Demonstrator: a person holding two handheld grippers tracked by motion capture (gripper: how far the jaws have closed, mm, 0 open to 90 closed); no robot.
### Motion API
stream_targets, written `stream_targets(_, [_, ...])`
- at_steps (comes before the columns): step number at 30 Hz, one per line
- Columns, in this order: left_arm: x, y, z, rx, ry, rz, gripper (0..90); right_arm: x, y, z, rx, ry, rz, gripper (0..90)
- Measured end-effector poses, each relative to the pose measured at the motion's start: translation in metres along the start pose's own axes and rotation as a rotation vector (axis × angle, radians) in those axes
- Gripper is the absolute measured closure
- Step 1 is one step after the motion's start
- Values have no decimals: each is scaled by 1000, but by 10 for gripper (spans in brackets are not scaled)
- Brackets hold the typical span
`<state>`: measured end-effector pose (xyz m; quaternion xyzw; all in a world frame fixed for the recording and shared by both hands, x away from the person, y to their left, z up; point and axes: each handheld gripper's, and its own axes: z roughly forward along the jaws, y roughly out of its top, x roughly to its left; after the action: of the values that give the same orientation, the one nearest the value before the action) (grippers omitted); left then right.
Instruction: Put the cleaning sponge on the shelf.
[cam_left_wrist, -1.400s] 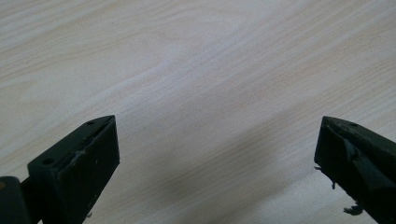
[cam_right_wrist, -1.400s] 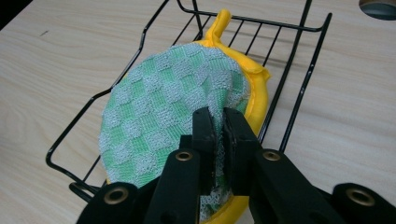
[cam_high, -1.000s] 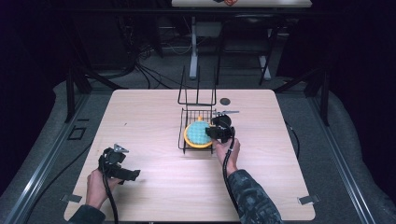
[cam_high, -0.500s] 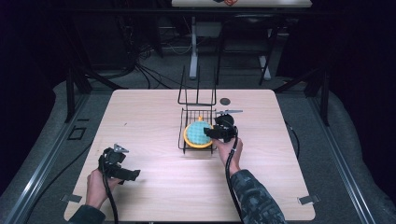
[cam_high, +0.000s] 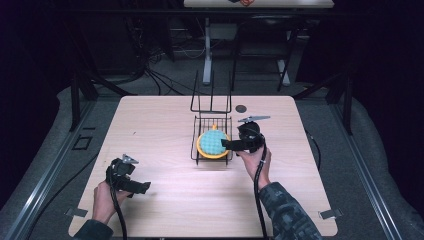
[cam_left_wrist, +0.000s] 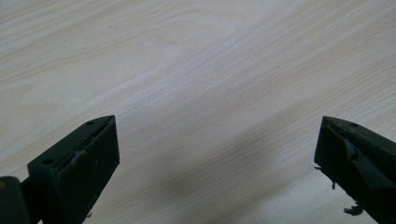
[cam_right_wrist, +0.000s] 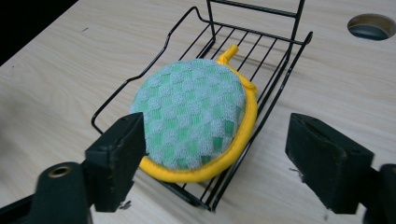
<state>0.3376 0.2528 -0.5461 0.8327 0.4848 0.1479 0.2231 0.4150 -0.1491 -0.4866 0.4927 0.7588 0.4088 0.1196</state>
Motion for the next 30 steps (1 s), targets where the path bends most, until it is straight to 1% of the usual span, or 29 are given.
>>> stream_targets(3, [0,0,0,4,-2,1,0,-2,-2,-12,-3,9,-22,148])
stream_targets(7, [-2,0,1,-3,4,1,0,-1,-5,-27,-1,16,-47,136])
stream_targets(9, [-2,1,1,3,-1,3,0,0,-6,-34,-2,16,-65,123])
stream_targets(13, [-2,1,0,0,1,5,0,2,-9,-48,10,13,-86,90])
stream_targets(16, [-2,1,0,-1,1,5,0,1,-12,-58,12,7,-107,77])
stream_targets(19, [-3,1,0,2,0,6,0,-1,-15,-69,17,0,-108,68])
stream_targets(23, [-3,1,0,1,-2,6,0,-4,-21,-82,23,-14,-126,58])
stream_targets(28, [-2,0,1,5,-3,5,0,-12,-33,-96,23,-25,-123,53])
stream_targets(30, [-3,0,1,5,-4,8,0,-15,-39,-100,23,-27,-111,50])
